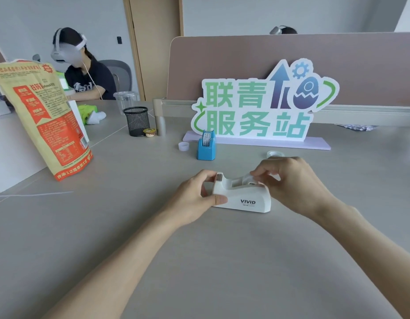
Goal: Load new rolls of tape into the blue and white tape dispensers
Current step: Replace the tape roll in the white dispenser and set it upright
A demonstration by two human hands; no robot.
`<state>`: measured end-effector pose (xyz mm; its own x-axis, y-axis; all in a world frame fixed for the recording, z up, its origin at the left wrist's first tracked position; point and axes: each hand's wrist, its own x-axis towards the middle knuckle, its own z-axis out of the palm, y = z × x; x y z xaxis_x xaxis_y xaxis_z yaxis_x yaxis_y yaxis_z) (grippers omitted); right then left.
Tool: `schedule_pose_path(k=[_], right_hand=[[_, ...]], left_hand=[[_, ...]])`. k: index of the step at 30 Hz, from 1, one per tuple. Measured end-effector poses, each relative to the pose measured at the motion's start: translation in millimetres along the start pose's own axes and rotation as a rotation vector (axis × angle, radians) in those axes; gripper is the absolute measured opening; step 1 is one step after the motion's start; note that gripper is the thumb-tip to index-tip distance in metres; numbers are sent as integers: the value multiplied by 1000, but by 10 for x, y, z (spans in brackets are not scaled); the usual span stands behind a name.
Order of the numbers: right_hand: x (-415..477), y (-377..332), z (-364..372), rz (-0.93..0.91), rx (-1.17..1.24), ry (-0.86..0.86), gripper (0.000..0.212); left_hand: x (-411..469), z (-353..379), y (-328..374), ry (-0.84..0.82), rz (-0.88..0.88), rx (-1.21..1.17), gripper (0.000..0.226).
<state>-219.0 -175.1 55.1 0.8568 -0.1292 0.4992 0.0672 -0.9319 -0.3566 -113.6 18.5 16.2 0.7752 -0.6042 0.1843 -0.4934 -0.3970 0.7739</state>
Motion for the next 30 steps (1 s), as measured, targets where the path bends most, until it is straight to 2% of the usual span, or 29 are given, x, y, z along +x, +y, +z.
schedule_pose_path(k=[4,7,9,16,19,23,25,30], right_hand=[[-66,22,91,-3,39,129,22],[-165,-34,118,36,183,325,16],[-267,-109,116,73,308,374,13],[-547,-98,214,253,561,81,12],[-481,-13,238,312,575,42,12],[-474,35,274,337,556,15,17],[-470,25,276,319,555,19,17],[-472,35,281,308,552,31,17]], left_hand=[[17,20,-41,9,19,-14,41],[55,61,-69,25,43,-20,39],[134,105,-59,36,36,1,40],[342,223,-45,30,-3,115,55],[247,243,-55,67,4,203,56],[70,247,11,161,54,138,24],[23,236,79,122,68,73,18],[-25,267,176,-35,36,54,31]])
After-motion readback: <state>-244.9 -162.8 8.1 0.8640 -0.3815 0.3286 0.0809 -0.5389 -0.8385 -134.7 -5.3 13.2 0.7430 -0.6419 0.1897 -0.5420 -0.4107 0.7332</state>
